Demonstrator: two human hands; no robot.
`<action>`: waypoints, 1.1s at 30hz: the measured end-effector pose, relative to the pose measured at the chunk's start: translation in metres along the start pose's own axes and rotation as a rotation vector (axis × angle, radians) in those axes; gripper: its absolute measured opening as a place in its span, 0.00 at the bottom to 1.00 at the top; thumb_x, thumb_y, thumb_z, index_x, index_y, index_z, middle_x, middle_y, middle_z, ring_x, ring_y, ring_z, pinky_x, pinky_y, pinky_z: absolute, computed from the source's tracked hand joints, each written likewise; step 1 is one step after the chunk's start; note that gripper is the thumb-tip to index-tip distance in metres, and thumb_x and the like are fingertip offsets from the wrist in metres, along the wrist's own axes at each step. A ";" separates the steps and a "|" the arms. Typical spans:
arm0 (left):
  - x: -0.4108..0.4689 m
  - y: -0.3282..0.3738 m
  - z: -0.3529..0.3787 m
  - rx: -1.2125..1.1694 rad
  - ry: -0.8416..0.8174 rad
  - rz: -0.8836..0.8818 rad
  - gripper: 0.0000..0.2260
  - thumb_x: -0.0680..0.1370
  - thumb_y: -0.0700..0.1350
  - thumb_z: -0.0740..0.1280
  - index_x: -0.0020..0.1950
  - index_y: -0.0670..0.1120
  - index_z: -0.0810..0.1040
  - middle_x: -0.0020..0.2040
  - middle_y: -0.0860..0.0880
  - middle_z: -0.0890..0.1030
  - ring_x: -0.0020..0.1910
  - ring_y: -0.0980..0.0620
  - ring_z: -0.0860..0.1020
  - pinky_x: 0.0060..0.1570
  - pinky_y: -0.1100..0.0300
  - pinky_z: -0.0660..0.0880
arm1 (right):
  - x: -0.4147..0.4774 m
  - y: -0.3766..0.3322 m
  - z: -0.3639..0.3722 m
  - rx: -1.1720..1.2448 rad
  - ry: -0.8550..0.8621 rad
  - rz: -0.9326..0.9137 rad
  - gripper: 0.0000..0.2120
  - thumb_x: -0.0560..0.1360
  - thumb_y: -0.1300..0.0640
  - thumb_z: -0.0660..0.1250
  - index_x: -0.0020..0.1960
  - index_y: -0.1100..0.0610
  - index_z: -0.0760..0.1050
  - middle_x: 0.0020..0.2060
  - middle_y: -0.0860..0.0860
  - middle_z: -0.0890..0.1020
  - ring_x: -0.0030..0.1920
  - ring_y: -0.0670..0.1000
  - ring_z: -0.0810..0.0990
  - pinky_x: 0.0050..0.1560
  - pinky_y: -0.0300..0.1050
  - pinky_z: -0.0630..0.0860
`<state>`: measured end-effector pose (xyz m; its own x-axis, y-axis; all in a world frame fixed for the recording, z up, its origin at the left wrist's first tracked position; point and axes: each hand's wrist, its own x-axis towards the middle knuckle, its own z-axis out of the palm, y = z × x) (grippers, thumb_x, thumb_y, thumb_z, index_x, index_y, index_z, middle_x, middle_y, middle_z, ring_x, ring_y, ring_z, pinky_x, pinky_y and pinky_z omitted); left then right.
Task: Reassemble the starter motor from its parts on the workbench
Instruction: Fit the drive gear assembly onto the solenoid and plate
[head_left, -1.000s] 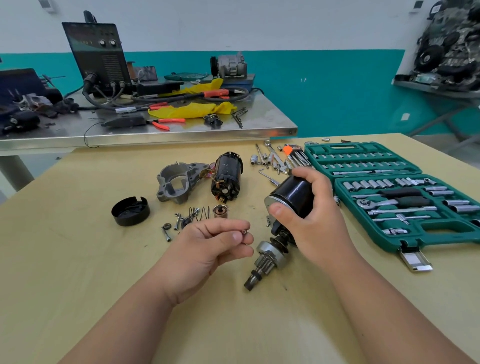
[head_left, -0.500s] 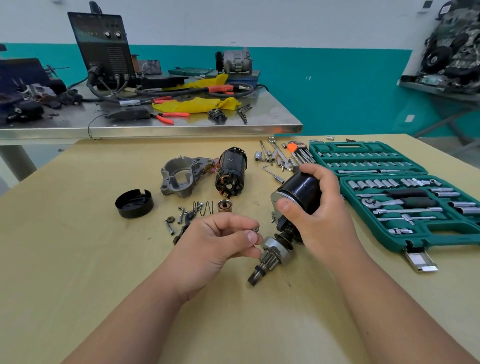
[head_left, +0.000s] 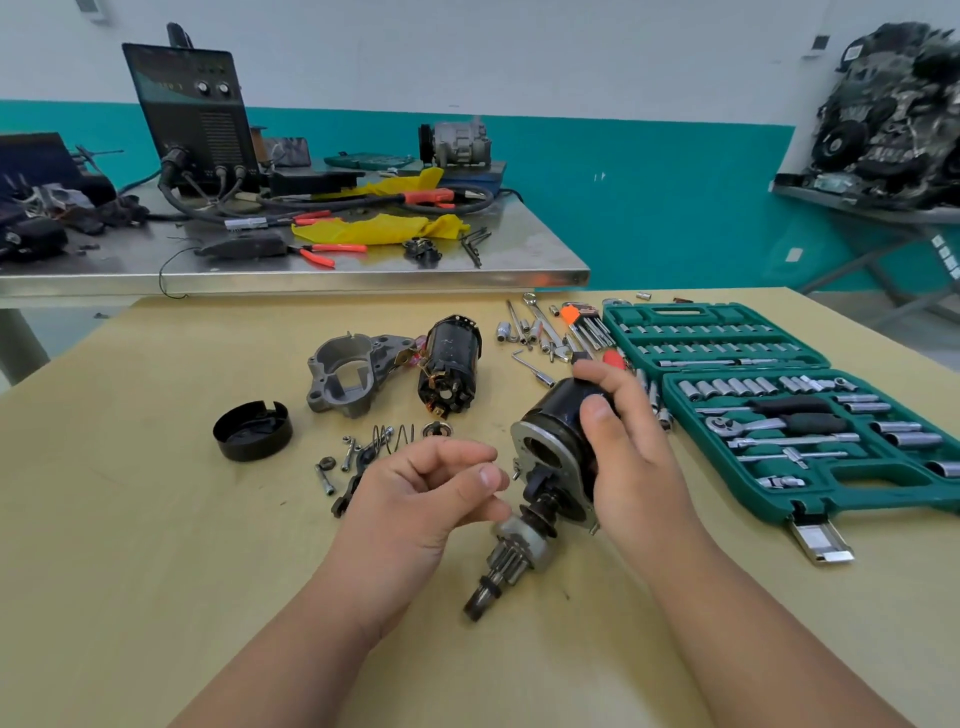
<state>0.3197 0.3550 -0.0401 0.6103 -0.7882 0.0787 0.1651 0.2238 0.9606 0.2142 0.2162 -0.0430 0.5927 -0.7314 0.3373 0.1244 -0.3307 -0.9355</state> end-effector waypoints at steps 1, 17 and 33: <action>-0.001 -0.001 0.004 0.000 0.045 0.043 0.09 0.63 0.48 0.74 0.42 0.49 0.86 0.39 0.44 0.85 0.34 0.51 0.82 0.38 0.63 0.79 | 0.000 0.002 0.005 0.035 0.027 0.031 0.14 0.69 0.36 0.58 0.53 0.32 0.73 0.46 0.35 0.80 0.45 0.39 0.81 0.41 0.34 0.77; -0.003 -0.013 0.023 -0.367 0.282 0.096 0.06 0.66 0.49 0.70 0.35 0.49 0.84 0.39 0.46 0.82 0.37 0.53 0.80 0.40 0.63 0.79 | -0.014 -0.009 0.024 -0.124 -0.007 -0.144 0.14 0.70 0.40 0.59 0.55 0.37 0.69 0.59 0.41 0.72 0.55 0.31 0.73 0.47 0.21 0.67; -0.007 -0.017 0.021 -0.228 0.285 0.025 0.08 0.64 0.53 0.70 0.36 0.50 0.83 0.34 0.48 0.80 0.34 0.52 0.79 0.29 0.62 0.76 | -0.018 -0.008 0.013 -0.329 -0.101 -0.278 0.30 0.62 0.47 0.74 0.60 0.37 0.64 0.65 0.39 0.65 0.62 0.30 0.67 0.52 0.19 0.65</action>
<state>0.2959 0.3448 -0.0513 0.8026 -0.5965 -0.0069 0.2964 0.3887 0.8724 0.2130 0.2394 -0.0432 0.6497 -0.5312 0.5438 0.0395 -0.6908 -0.7219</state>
